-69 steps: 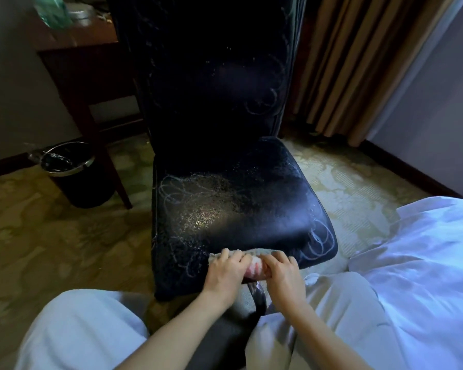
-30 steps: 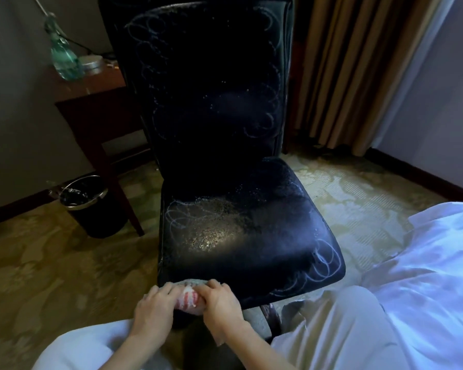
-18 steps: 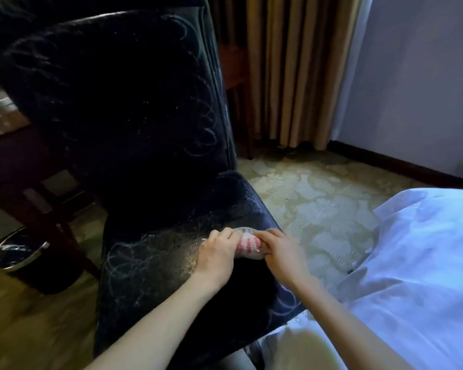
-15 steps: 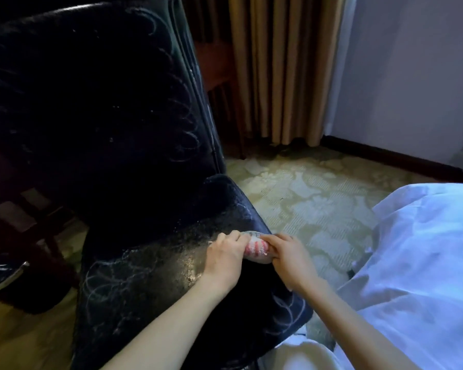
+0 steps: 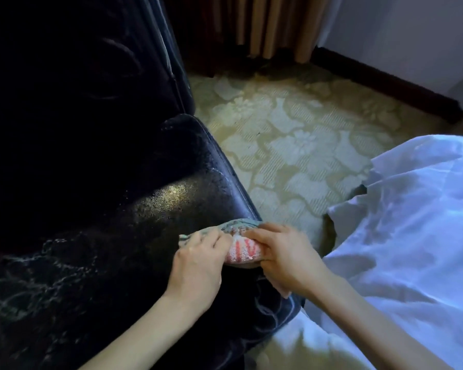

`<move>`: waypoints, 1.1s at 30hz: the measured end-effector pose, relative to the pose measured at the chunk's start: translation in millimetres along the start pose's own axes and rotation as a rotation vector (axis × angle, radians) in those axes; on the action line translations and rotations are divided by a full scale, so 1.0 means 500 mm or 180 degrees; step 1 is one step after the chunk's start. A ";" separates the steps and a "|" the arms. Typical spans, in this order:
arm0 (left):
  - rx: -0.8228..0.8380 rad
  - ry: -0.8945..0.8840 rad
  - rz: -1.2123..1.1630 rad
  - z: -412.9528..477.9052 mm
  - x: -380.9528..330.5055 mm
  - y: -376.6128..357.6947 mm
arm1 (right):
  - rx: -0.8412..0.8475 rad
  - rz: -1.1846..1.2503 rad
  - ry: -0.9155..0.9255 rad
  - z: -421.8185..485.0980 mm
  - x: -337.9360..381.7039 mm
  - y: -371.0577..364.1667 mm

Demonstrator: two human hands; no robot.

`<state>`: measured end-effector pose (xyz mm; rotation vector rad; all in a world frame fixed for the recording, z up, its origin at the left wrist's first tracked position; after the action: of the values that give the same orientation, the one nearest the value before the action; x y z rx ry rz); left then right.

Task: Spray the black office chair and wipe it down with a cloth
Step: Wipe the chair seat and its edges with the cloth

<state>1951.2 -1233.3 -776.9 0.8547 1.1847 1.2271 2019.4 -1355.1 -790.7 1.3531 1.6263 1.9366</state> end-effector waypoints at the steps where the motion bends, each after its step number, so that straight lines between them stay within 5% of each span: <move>1: 0.0044 0.0011 0.0012 -0.006 -0.003 0.000 | 0.0102 0.0042 -0.0039 -0.005 0.005 0.000; 9: 0.0012 0.0328 -0.0156 -0.055 -0.024 0.007 | 0.0179 0.0274 -0.0062 -0.051 0.022 -0.024; 16: -0.0553 0.0528 0.0131 -0.103 -0.032 0.032 | 0.0347 0.0091 0.0173 -0.095 0.041 -0.069; 21: 0.0041 0.0891 0.0308 -0.131 -0.056 0.041 | 0.0049 0.0296 0.0115 -0.105 0.053 -0.023; 25: 0.0323 0.1000 0.0495 -0.123 -0.062 0.049 | 0.0645 0.0713 -0.0013 -0.115 0.050 -0.036; 33: 0.0553 0.1306 0.0370 -0.106 -0.044 0.059 | 0.0601 0.1164 -0.0020 -0.095 0.030 -0.007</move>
<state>1894.3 -1255.3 -756.0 0.8306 1.6071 1.4552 1973.0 -1372.8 -783.5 1.8401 1.6891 2.0033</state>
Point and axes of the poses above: each hand's wrist, its own z-axis towards the middle knuckle, its own y-axis out of the back of the hand, x = y × z, the point moved 7 cm from there along z, towards the middle knuckle, and after that the axes turned 11 degrees about -x, right-handed, at the moved point
